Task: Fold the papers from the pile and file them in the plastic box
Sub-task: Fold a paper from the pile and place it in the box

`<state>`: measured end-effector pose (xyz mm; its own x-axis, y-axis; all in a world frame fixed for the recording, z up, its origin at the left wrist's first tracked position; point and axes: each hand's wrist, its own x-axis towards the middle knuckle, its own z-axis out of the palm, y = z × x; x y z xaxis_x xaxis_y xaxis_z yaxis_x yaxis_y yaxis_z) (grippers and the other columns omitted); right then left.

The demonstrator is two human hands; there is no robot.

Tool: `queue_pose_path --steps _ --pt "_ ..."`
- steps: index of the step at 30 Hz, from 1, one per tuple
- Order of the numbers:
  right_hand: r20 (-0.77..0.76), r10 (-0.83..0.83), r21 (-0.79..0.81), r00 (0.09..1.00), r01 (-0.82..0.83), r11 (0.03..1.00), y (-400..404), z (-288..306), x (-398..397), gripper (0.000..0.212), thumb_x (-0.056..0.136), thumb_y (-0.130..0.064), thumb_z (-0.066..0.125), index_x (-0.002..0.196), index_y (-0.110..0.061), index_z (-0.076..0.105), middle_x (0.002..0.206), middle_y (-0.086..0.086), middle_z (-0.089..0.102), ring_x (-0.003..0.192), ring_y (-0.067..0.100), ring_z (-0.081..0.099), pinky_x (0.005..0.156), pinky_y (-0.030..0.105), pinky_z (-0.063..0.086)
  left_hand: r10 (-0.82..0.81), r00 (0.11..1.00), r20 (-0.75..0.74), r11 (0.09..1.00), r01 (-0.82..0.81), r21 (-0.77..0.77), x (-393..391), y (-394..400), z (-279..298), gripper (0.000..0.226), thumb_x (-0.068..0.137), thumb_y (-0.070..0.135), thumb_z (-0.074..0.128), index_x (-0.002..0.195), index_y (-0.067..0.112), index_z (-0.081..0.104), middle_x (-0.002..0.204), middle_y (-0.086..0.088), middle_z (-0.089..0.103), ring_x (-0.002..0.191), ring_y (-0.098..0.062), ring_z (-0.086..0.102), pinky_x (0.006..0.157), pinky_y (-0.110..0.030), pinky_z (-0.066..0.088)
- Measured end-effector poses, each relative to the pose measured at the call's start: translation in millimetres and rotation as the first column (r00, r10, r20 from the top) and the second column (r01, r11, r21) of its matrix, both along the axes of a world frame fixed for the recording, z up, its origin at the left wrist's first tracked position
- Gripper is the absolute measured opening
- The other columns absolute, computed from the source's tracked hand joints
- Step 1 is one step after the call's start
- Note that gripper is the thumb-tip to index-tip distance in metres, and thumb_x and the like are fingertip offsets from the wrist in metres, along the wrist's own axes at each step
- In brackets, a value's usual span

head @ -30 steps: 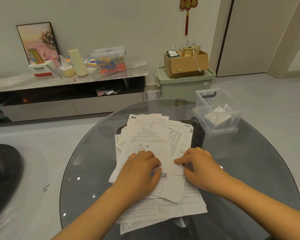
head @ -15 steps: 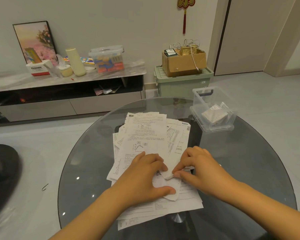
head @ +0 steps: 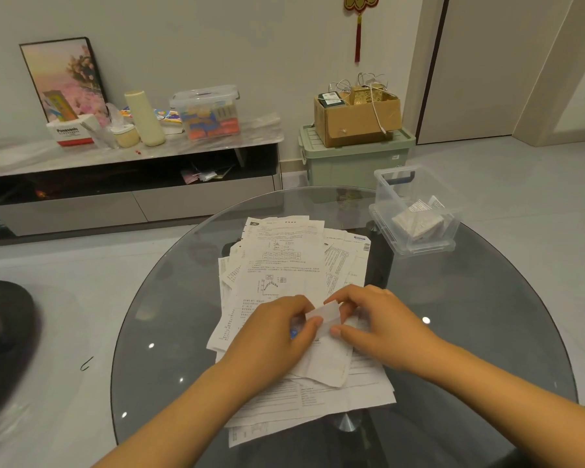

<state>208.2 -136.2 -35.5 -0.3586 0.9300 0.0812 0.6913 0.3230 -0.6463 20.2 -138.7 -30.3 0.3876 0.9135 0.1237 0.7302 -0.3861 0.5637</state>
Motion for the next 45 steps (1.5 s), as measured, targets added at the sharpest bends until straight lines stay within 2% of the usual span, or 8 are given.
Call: queue_pose_path --steps 8,15,24,30,36,39,41,45 --pt "-0.030 -0.109 -0.014 0.994 0.109 0.994 6 -13 -13 0.031 0.083 -0.035 0.065 0.109 -0.040 0.049 0.086 -0.015 0.053 0.099 0.011 0.041 0.087 0.023 0.033 0.020 1.000 0.017 1.000 -0.020 -0.016 4 4 -11 0.030 0.088 0.025 0.062 0.111 0.036 0.045 0.105 0.020 0.047 0.094 0.003 0.046 0.081 -0.007 0.036" --pt "0.083 -0.147 0.024 0.986 0.146 0.989 8 -11 -15 0.042 0.086 -0.033 0.063 0.124 -0.035 0.045 0.099 -0.014 0.047 0.104 0.008 0.030 0.089 0.023 0.020 0.050 0.996 -0.070 0.999 -0.050 0.006 3 9 -13 0.048 0.088 0.025 0.063 0.132 0.030 0.044 0.124 0.016 0.040 0.118 -0.003 0.033 0.104 -0.020 0.025" --pt "0.142 -0.159 -0.023 0.977 0.163 0.986 8 -4 -12 0.021 0.086 -0.034 0.062 0.106 -0.036 0.054 0.104 -0.013 0.046 0.110 0.010 0.032 0.093 0.024 0.021 0.091 0.995 -0.045 0.994 -0.093 -0.055 6 15 -4 0.048 0.081 0.021 0.071 0.121 0.036 0.049 0.093 0.023 0.042 0.103 -0.005 0.040 0.099 -0.025 0.033" --pt "0.042 -0.199 -0.081 0.979 0.202 0.976 6 -1 -7 0.018 0.087 -0.032 0.061 0.077 -0.036 0.047 0.089 -0.018 0.047 0.102 0.010 0.034 0.087 0.024 0.024 0.093 0.989 0.114 0.992 -0.082 -0.094 11 16 1 0.038 0.082 0.012 0.068 0.105 0.039 0.053 0.094 0.013 0.050 0.075 0.003 0.050 0.074 -0.004 0.037" --pt "-0.205 -0.299 -0.212 0.932 0.256 0.943 9 4 5 0.014 0.088 -0.018 0.061 0.081 -0.028 0.054 0.080 -0.002 0.063 0.076 0.012 0.058 0.072 0.026 0.050 0.167 0.949 0.267 0.977 -0.123 -0.175 23 16 6 0.028 0.084 0.011 0.065 0.100 0.034 0.059 0.078 0.010 0.059 0.062 0.000 0.057 0.072 -0.016 0.048" --pt "-0.288 -0.371 -0.195 0.883 0.326 0.925 13 4 13 0.012 0.088 -0.012 0.059 0.084 -0.023 0.060 0.083 0.009 0.065 0.069 0.013 0.053 0.064 0.019 0.047 0.183 0.932 0.314 0.976 -0.133 -0.173 37 18 7 0.027 0.084 0.011 0.066 0.101 0.030 0.060 0.074 0.010 0.060 0.061 0.006 0.055 0.071 -0.016 0.047" --pt "-0.309 -0.393 -0.165 0.866 0.358 0.919 16 7 21 0.011 0.089 -0.011 0.059 0.086 -0.021 0.064 0.077 0.003 0.063 0.063 0.009 0.049 0.055 0.009 0.041 0.195 0.922 0.335 0.974 -0.142 -0.175 48 19 8 0.026 0.084 0.011 0.066 0.101 0.030 0.058 0.080 0.011 0.059 0.060 0.005 0.055 0.067 -0.013 0.047" --pt "-0.280 -0.427 -0.115 0.860 0.412 0.904 22 11 42 0.013 0.089 -0.011 0.059 0.087 -0.021 0.068 0.077 -0.006 0.064 0.066 0.005 0.054 0.054 0.009 0.040 0.190 0.920 0.344 0.976 -0.138 -0.170 75 21 13 0.028 0.086 0.011 0.064 0.103 0.029 0.050 0.092 0.009 0.057 0.065 -0.006 0.058 0.061 -0.015 0.049"
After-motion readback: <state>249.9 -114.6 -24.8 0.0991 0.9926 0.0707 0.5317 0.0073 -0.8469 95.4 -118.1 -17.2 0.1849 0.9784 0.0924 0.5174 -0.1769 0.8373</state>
